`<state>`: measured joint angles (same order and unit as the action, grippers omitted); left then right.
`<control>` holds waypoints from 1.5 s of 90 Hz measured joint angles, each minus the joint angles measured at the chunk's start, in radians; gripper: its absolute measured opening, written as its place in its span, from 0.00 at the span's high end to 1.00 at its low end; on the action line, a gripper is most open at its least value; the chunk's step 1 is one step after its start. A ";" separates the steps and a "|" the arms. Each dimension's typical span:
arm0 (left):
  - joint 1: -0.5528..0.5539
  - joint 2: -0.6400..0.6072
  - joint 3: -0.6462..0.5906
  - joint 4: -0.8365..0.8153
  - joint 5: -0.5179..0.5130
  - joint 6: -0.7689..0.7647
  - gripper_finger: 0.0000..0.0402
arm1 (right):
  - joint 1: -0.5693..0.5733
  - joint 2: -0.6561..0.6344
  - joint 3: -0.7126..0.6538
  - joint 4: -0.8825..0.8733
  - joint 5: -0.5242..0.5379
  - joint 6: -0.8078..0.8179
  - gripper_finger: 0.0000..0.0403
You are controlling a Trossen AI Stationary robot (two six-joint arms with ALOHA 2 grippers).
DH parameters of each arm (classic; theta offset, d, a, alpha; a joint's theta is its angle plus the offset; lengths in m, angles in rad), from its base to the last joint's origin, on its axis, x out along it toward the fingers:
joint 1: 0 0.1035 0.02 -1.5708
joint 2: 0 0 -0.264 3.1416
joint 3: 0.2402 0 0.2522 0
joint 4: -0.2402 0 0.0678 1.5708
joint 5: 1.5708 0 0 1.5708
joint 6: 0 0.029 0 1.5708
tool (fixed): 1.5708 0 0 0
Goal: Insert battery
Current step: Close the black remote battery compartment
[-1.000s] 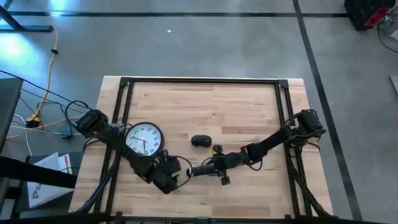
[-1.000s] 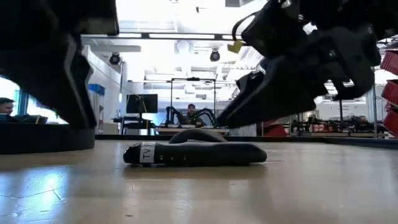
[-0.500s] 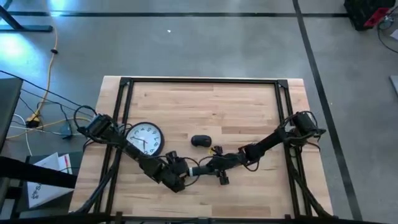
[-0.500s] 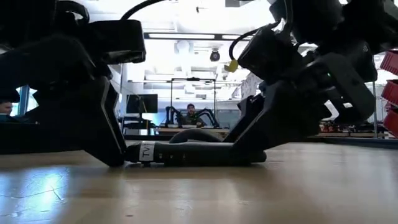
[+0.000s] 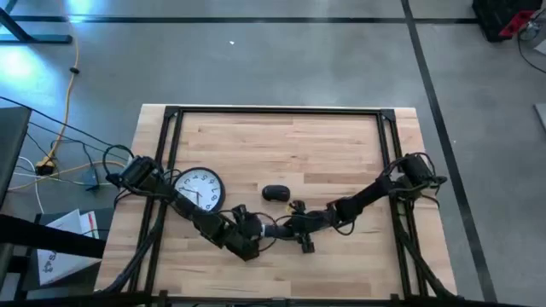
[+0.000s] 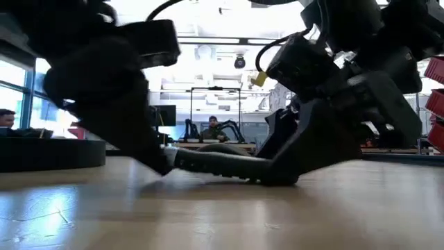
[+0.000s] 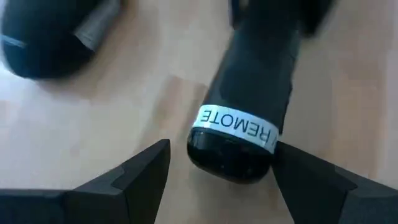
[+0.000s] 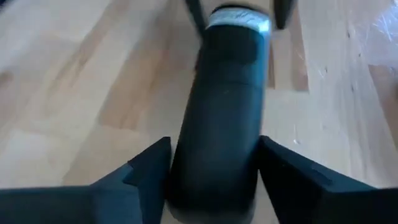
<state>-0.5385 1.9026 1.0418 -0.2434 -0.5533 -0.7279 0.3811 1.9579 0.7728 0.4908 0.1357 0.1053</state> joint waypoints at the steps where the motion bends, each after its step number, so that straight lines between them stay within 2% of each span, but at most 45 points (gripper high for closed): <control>1: 0.000 0.000 0.000 0.001 -0.001 0.001 0.36 | 0.001 0.000 0.000 0.000 0.003 -0.003 0.45; 11: 0.006 0.000 0.000 0.021 -0.001 0.019 0.36 | 0.001 0.000 0.000 0.000 0.022 -0.008 0.39; 21: 0.014 0.000 0.000 0.032 0.009 0.041 0.36 | 0.000 -0.001 0.000 -0.009 0.046 0.003 0.40; 28: 0.018 0.000 0.000 0.031 0.015 0.042 0.36 | -0.001 -0.001 0.001 -0.016 0.047 0.011 0.44; 48: 0.016 0.000 0.000 0.041 0.030 0.052 0.36 | -0.001 -0.003 0.000 -0.015 0.090 0.019 0.65; 59: 0.017 -0.004 0.003 0.026 0.051 0.052 0.36 | 0.004 -0.026 -0.002 -0.034 0.109 0.044 0.65; 69: 0.013 -0.033 0.046 -0.100 0.095 0.030 0.36 | 0.004 -0.078 -0.006 -0.088 0.107 0.159 0.65; 84: -0.029 -0.095 0.076 -0.212 -0.037 0.050 0.36 | 0.004 -0.143 -0.004 -0.147 0.101 0.201 0.63; 93: -0.032 -0.101 0.070 -0.244 -0.072 0.051 0.36 | 0.004 -0.143 -0.005 -0.180 0.091 0.194 0.64; 104: -0.024 -0.084 0.022 -0.219 -0.085 0.009 0.36 | 0.006 -0.121 -0.004 -0.206 0.113 0.123 0.66; 116: -0.016 -0.051 0.002 -0.159 -0.088 -0.001 0.36 | 0.007 -0.087 -0.001 -0.152 0.124 0.053 0.65; 135: -0.002 0.001 0.001 -0.083 -0.075 0.024 0.36 | 0.008 -0.078 -0.002 -0.130 0.113 0.036 0.61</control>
<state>-0.5406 1.9032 1.0424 -0.3264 -0.6283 -0.7044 0.3889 1.8797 0.7712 0.3603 0.2486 0.1414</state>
